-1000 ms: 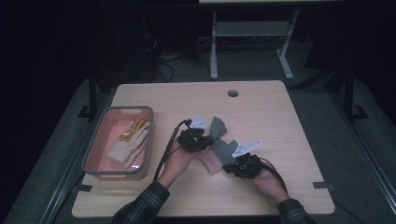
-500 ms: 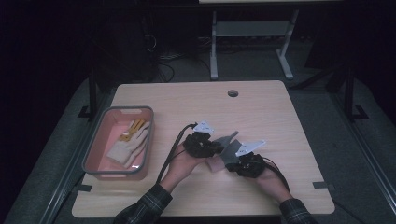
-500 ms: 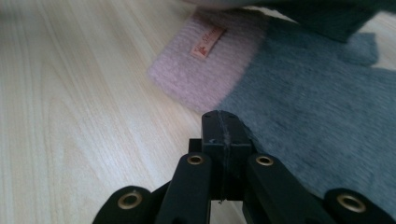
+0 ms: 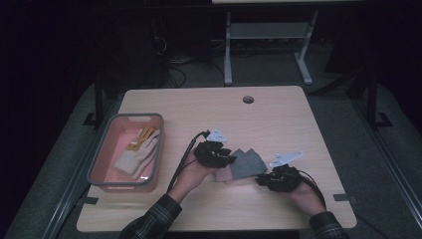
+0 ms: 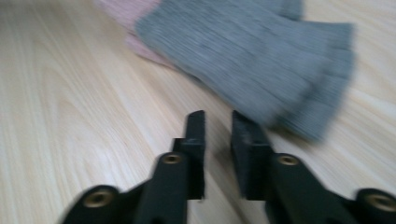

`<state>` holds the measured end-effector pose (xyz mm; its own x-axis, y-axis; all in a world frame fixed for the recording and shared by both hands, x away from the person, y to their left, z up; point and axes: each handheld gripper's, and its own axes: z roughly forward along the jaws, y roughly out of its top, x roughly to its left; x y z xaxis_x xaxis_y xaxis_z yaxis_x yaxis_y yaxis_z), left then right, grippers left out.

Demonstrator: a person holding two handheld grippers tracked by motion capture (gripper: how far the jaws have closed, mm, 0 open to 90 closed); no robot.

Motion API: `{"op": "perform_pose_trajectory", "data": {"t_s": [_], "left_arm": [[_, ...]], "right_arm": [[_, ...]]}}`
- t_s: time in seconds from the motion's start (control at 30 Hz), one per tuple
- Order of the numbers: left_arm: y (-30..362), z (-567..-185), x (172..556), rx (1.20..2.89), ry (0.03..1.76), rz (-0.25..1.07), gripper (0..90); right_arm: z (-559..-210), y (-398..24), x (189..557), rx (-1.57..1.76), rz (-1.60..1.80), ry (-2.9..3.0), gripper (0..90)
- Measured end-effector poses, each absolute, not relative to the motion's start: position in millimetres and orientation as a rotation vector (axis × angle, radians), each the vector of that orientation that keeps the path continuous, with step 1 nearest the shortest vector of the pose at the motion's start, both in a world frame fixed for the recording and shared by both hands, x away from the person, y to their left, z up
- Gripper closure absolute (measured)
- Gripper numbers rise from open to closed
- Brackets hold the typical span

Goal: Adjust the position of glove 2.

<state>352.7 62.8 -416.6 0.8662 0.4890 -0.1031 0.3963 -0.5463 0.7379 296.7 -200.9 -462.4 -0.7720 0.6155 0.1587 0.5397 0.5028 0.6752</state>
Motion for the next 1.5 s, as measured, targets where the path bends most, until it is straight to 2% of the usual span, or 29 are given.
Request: {"op": "perform_pose_trajectory", "data": {"t_s": [0.13, 0.2, 0.3, 0.37, 0.4, 0.47, 0.67, 0.93, 1.13, 1.33, 1.43, 1.5], "left_arm": [[55, -426, 355, 2.251, 0.594, 0.152, 59.0], [51, -431, 357, 2.286, 0.563, 0.157, 59.1], [46, -440, 359, 2.33, 0.543, 0.154, 63.3], [43, -445, 360, 2.354, 0.529, 0.149, 70.2], [42, -446, 361, 2.358, 0.523, 0.135, 77.4], [41, -446, 361, 2.369, 0.523, 0.147, 86.1], [46, -437, 362, 2.32, 0.565, 0.127, 89.1], [48, -429, 368, 2.266, 0.639, 0.134, 89.3], [44, -427, 370, 2.201, 0.675, 0.054, 89.3], [37, -435, 373, 2.23, 0.71, 0.061, 89.0], [36, -441, 373, 2.262, 0.697, 0.088, 82.7], [37, -440, 371, 2.264, 0.69, 0.113, 67.8]], "right_arm": [[-463, -220, 292, 1.058, 1.104, 2.582, 55.4], [-465, -230, 291, 1.085, 1.098, 2.536, 44.0], [-468, -241, 295, 1.132, 1.096, 2.472, 34.2], [-469, -244, 299, 1.153, 1.102, 2.452, 32.3], [-470, -244, 300, 1.154, 1.099, 2.446, 31.3], [-472, -245, 302, 1.166, 1.09, 2.443, 30.9], [-474, -247, 304, 1.199, 1.08, 2.431, 30.7], [-474, -248, 305, 1.205, 1.073, 2.413, 30.9], [-474, -250, 306, 1.208, 1.07, 2.408, 30.9], [-474, -251, 306, 1.211, 1.06, 2.405, 30.8], [-473, -251, 306, 1.213, 1.06, 2.403, 29.4], [-473, -251, 307, 1.213, 1.061, 2.401, 27.5]]}}
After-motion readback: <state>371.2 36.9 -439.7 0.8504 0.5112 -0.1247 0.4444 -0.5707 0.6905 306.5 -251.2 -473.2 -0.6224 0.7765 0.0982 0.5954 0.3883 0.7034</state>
